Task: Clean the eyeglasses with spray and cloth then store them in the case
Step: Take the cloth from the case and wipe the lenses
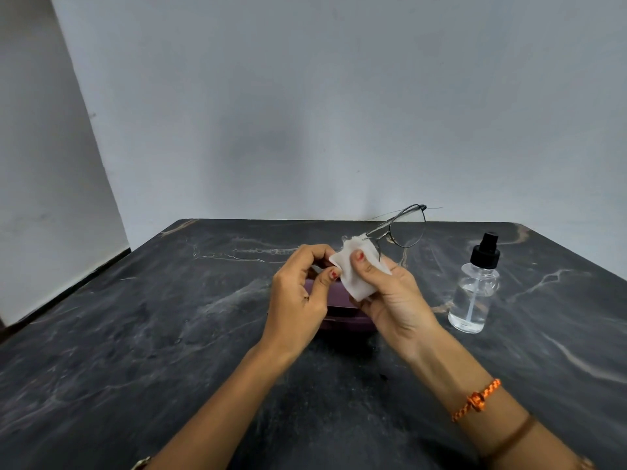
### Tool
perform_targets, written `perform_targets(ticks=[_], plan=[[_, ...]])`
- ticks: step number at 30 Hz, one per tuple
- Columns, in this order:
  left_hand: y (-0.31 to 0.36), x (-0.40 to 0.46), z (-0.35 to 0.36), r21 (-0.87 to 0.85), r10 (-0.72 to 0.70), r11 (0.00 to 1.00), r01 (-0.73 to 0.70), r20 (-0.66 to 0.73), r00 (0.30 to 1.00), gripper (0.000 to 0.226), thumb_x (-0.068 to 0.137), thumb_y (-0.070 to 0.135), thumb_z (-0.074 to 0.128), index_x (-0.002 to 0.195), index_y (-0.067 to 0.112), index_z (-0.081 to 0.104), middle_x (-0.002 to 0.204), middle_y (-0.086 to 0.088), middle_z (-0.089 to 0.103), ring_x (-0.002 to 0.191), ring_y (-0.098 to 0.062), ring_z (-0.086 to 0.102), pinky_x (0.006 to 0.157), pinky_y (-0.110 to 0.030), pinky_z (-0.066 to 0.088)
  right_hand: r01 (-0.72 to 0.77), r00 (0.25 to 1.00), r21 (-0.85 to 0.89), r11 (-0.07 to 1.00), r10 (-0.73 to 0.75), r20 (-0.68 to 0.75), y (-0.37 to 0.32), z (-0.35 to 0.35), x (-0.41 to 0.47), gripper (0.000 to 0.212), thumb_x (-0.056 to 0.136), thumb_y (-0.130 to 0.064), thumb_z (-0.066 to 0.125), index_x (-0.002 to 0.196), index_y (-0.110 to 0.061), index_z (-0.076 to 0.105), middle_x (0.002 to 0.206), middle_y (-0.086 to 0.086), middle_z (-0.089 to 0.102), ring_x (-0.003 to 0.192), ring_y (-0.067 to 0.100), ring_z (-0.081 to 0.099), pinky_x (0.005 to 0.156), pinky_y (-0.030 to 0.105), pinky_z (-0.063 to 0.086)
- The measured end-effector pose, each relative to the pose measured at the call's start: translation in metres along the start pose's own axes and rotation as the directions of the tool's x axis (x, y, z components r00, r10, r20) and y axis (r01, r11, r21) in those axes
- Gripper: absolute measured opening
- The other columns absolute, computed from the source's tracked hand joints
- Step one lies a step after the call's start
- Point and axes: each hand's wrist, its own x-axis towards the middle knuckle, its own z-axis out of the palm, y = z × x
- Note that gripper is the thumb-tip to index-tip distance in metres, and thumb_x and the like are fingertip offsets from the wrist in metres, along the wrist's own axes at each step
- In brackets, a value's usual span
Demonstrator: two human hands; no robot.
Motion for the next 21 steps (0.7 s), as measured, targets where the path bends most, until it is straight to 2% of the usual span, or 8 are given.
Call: perform_targets(ticks=[3, 5, 7, 10, 13, 17, 21], plan=[[0.0007, 0.0004, 0.0008, 0.002, 0.012, 1.0, -0.012, 0.005, 1.0, 0.016, 0.078, 0.016, 0.054, 0.085, 0.03, 0.056, 0.085, 0.003, 0.061, 0.083, -0.016, 0.058, 0.08, -0.039, 0.053, -0.017, 0.999, 0.086, 0.996, 0.02, -0.03, -0.0055, 0.0005, 0.0001, 0.035, 0.06, -0.022, 0.067, 0.093, -0.01, 0.066, 0.074, 0.0, 0.072, 0.062, 0.006, 0.067, 0.051, 0.016, 0.052], [0.0005, 0.0006, 0.0009, -0.003, 0.018, 1.0, -0.018, 0.008, 1.0, 0.018, 0.078, 0.014, 0.055, 0.084, 0.031, 0.056, 0.083, 0.005, 0.061, 0.083, -0.017, 0.059, 0.08, -0.039, 0.053, -0.035, 0.996, 0.212, 0.977, 0.051, -0.07, -0.0072, 0.0016, 0.0007, 0.045, 0.062, -0.015, 0.066, 0.106, -0.007, 0.059, 0.083, 0.004, 0.068, 0.062, 0.008, 0.067, 0.049, 0.017, 0.052], [-0.0004, 0.0008, 0.0017, -0.01, 0.016, 1.0, -0.015, 0.013, 1.0, 0.019, 0.078, 0.014, 0.055, 0.083, 0.032, 0.056, 0.082, 0.008, 0.061, 0.082, -0.016, 0.06, 0.078, -0.034, 0.052, -0.028, 0.993, 0.315, 0.949, 0.063, -0.101, -0.0072, 0.0015, 0.0011, 0.046, 0.071, -0.006, 0.062, 0.116, -0.008, 0.051, 0.089, 0.006, 0.065, 0.064, 0.011, 0.067, 0.049, 0.019, 0.053], [-0.0002, 0.0006, 0.0035, -0.046, 0.01, 0.999, -0.009, 0.024, 1.0, 0.018, 0.077, 0.014, 0.055, 0.081, 0.031, 0.056, 0.08, 0.011, 0.061, 0.08, -0.007, 0.059, 0.075, -0.025, 0.051, 0.012, 0.995, 0.391, 0.92, 0.028, -0.095, -0.0054, 0.0023, 0.0008, 0.043, 0.073, -0.002, 0.059, 0.115, -0.008, 0.05, 0.088, 0.007, 0.064, 0.067, 0.014, 0.067, 0.053, 0.02, 0.055], [0.0, 0.0004, 0.0032, -0.078, 0.007, 0.997, -0.005, 0.026, 1.0, 0.018, 0.076, 0.013, 0.055, 0.08, 0.03, 0.056, 0.079, 0.011, 0.06, 0.077, -0.003, 0.059, 0.074, -0.023, 0.052, 0.023, 0.999, 0.361, 0.932, -0.008, -0.043, -0.0044, 0.0036, -0.001, 0.041, 0.064, -0.006, 0.061, 0.105, -0.006, 0.055, 0.088, 0.009, 0.064, 0.067, 0.014, 0.069, 0.055, 0.02, 0.056], [0.0003, 0.0008, 0.002, -0.062, 0.007, 0.998, -0.007, 0.01, 1.0, 0.017, 0.076, 0.014, 0.057, 0.079, 0.031, 0.056, 0.079, 0.011, 0.06, 0.077, -0.008, 0.059, 0.072, -0.028, 0.05, 0.013, 1.0, 0.227, 0.974, -0.01, -0.013, -0.0061, 0.0024, -0.0012, 0.036, 0.062, -0.012, 0.064, 0.097, -0.005, 0.059, 0.086, 0.007, 0.064, 0.071, 0.012, 0.066, 0.057, 0.018, 0.055], [0.0018, 0.0014, 0.0014, -0.028, 0.022, 0.999, -0.021, 0.016, 1.0, 0.016, 0.077, 0.015, 0.056, 0.081, 0.031, 0.055, 0.079, 0.011, 0.059, 0.078, -0.007, 0.058, 0.073, -0.029, 0.05, 0.023, 0.999, 0.112, 0.993, -0.019, -0.037, -0.0113, 0.0007, 0.0, 0.059, 0.06, -0.016, 0.066, 0.114, 0.003, 0.054, 0.086, 0.008, 0.067, 0.07, 0.012, 0.066, 0.06, 0.02, 0.057]])
